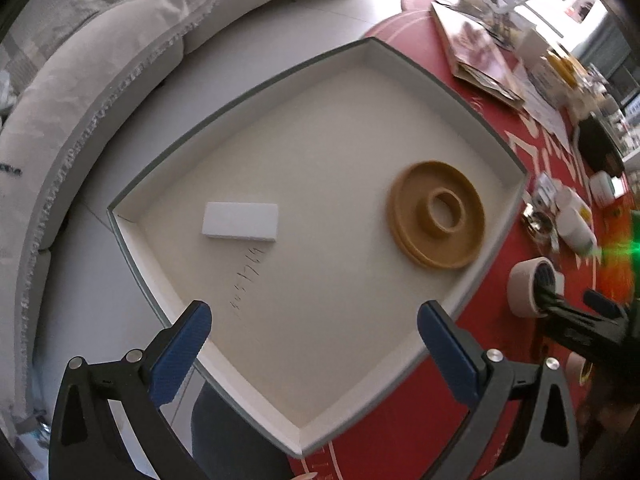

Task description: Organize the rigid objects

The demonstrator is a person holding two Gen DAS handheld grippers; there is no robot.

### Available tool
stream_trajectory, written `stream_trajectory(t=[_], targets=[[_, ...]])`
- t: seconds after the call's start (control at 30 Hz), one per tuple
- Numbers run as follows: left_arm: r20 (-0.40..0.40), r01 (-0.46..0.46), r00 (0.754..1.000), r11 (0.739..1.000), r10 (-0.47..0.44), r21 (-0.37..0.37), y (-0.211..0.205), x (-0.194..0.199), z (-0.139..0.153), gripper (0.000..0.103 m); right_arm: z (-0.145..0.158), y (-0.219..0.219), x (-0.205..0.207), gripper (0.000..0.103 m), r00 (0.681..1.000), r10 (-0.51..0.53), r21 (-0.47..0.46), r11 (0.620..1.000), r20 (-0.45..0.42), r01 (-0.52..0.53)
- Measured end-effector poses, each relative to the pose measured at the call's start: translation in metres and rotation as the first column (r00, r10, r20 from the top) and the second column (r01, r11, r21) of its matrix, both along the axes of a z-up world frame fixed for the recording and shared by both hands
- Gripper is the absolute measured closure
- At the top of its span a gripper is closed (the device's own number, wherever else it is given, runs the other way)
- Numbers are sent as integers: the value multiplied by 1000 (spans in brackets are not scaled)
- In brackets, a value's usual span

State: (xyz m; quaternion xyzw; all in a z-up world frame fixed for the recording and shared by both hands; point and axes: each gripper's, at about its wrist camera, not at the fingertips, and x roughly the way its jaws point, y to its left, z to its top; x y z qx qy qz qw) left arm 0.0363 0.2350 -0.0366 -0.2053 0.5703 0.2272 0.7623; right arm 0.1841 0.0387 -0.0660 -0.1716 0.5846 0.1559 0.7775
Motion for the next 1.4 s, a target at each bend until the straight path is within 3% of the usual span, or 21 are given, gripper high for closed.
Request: stream_trajectory(t=[0.23, 0.43, 0.53, 0.67, 0.83, 1.1, 1.17, 1.3, 1.4], targets=[[6, 60, 998, 998, -60, 26, -19, -8, 12, 0, -13, 9, -59, 1, 980, 194, -85, 977, -40, -197], [-12, 129, 992, 991, -129, 40, -52, -19, 13, 0, -21, -15, -130, 1, 950, 298, -55, 951, -88, -303], [-14, 163, 987, 986, -163, 44, -73, -27, 16, 0, -13, -41, -142, 1, 969, 246, -21, 969, -32, -247], [-28, 266, 964, 963, -265, 40, -116, -34, 11, 0, -10, -98, -136, 1, 998, 53, 84, 995, -42, -49], [-77, 390, 919, 920, -386, 45, -171, -32, -3, 0, -7, -154, -136, 1, 993, -109, 194, 974, -54, 117], [-70, 602, 798, 785, -599, 147, -248, -18, -6, 0, 1, -220, -138, 0, 948, -309, 276, 907, -79, 318], [-87, 627, 779, 765, -622, 148, -260, -10, -16, 0, -2, -231, -144, 0, 939, -328, 282, 896, -102, 343], [-174, 613, 789, 771, -589, 173, -260, -3, -40, 0, 1, -241, -146, 0, 936, -335, 290, 890, -111, 353], [-151, 550, 834, 820, -531, 159, -238, -2, -43, 0, 9, -226, -132, 0, 949, -301, 303, 900, -93, 315]])
